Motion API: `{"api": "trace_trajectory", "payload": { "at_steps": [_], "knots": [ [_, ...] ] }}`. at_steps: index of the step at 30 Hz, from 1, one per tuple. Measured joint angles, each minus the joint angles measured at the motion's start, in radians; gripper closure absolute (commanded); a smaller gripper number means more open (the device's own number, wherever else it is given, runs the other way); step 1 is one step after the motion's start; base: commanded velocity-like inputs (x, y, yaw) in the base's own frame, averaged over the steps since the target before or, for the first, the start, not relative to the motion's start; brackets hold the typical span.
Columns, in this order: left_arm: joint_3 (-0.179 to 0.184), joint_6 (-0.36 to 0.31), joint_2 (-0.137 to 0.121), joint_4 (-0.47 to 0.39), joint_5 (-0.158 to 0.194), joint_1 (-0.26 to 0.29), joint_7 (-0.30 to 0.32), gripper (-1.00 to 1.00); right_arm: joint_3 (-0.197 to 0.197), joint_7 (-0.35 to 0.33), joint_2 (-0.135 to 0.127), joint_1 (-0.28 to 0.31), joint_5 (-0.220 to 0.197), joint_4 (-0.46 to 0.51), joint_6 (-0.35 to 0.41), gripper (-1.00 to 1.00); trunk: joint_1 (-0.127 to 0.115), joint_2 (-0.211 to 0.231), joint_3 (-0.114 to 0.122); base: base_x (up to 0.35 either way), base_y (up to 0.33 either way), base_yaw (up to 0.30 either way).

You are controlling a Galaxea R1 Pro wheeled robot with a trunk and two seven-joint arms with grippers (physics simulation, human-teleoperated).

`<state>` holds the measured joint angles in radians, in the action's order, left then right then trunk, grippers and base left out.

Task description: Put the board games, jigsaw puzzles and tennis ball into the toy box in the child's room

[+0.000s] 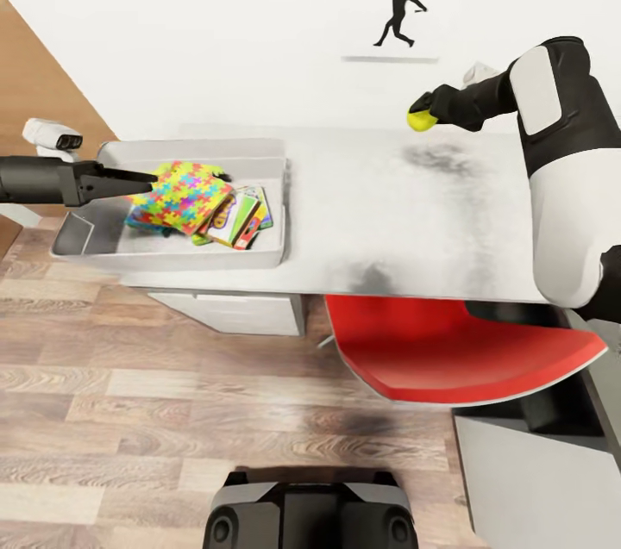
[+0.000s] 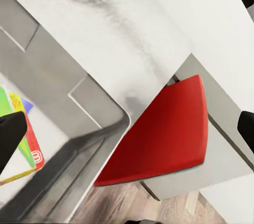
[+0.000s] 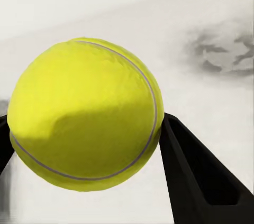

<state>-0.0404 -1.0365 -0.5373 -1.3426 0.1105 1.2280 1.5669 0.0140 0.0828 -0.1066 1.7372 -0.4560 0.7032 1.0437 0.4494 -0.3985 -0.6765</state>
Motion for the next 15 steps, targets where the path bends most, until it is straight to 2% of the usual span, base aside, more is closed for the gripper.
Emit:
{"api": "trace_trajectory", "payload": {
  "at_steps": [1, 2, 7, 11, 15],
  "knots": [
    [0.000, 0.000, -0.005, 0.001, 0.004, 0.000, 0.000, -1.00, 0.000, 0.000, 0.002, 0.000, 0.001, 0.000, 0.000, 1.00, 0.000, 0.000, 0.002, -0.076, 0.145, 0.064],
    [0.000, 0.000, -0.023, 0.003, 0.013, 0.000, 0.000, -1.00, 0.000, 0.000, 0.010, 0.000, -0.002, 0.000, 0.000, 1.00, 0.000, 0.000, 0.003, -0.093, 0.188, 0.064],
    [0.001, 0.000, -0.040, 0.009, 0.019, 0.000, 0.000, -1.00, 0.000, 0.000, 0.023, 0.000, 0.000, 0.000, 0.000, 1.00, 0.000, 0.000, 0.012, -0.105, 0.241, 0.064],
    [0.003, 0.000, -0.069, 0.017, 0.020, 0.000, 0.000, -1.00, 0.000, 0.000, 0.029, 0.000, 0.001, 0.000, 0.000, 1.00, 0.000, 0.000, 0.018, -0.054, 0.252, 0.064],
    [0.002, 0.000, -0.086, 0.039, 0.020, 0.000, 0.000, -1.00, 0.000, 0.000, 0.037, 0.000, -0.001, -0.001, 0.000, 1.00, 0.000, 0.000, 0.025, -0.014, 0.095, 0.064]
  ]
}}
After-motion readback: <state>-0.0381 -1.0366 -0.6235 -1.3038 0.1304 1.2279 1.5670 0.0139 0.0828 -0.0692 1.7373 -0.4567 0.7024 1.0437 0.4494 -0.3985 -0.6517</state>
